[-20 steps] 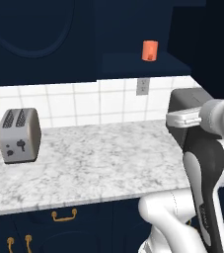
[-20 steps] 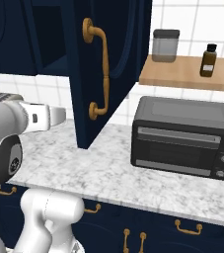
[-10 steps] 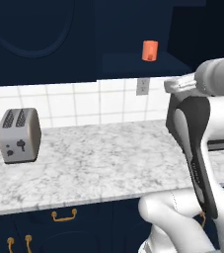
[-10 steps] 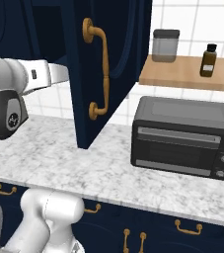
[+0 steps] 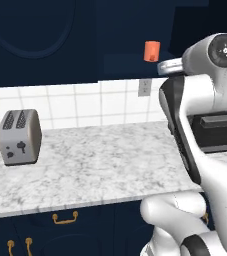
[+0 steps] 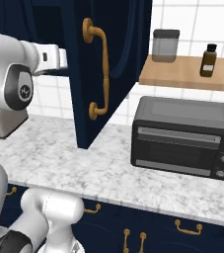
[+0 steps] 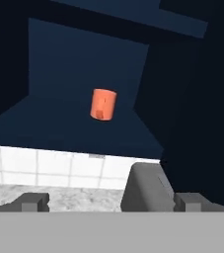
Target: Gather all objects into one cabinet and sort the glasses and bowls to opposite sides.
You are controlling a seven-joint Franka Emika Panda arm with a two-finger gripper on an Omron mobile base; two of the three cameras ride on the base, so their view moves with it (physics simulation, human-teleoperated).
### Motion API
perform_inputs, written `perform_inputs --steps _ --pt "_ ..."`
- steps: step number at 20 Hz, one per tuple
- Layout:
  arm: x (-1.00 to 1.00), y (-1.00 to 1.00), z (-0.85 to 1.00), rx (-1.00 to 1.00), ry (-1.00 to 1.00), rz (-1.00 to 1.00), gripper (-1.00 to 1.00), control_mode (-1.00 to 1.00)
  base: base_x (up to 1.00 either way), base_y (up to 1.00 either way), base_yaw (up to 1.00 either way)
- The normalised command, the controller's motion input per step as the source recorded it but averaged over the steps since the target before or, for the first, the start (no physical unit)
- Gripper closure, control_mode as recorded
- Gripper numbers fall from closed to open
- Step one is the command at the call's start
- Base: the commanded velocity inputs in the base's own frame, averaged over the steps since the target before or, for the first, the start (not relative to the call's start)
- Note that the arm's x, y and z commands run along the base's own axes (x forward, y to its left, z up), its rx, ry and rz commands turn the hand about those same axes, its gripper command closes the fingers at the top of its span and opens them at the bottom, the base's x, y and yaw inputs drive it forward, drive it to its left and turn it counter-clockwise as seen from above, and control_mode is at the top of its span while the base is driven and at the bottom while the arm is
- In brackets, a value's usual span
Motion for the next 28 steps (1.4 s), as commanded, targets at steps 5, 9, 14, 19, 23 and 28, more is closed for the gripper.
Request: perform_inputs --steps 5,9,14,19,23,28 --pt "0.97 -0.19 0.00 0.28 0.05 -0.09 -1.00 -1.00 0.00 0.00 0.00" --pt "0.85 0.00 0.01 0.16 0.13 -0.03 -1.00 -1.00 0.00 0.00 0.00" --pt "0.90 -0.05 0.01 0.07 0.00 -0.09 -1.00 -1.00 0.00 0.00 0.00" --pt "0.80 0.00 -0.04 0.01 0.02 -0.02 -1.00 -1.00 0.00 0.00 0.00" --pt "0.70 0.00 -0.01 0.00 0.00 0.00 -1.00 -1.00 0.00 0.00 0.00" --pt "0.43 0.00 -0.32 0.00 0.00 0.00 -1.00 -1.00 0.00 0.00 0.00"
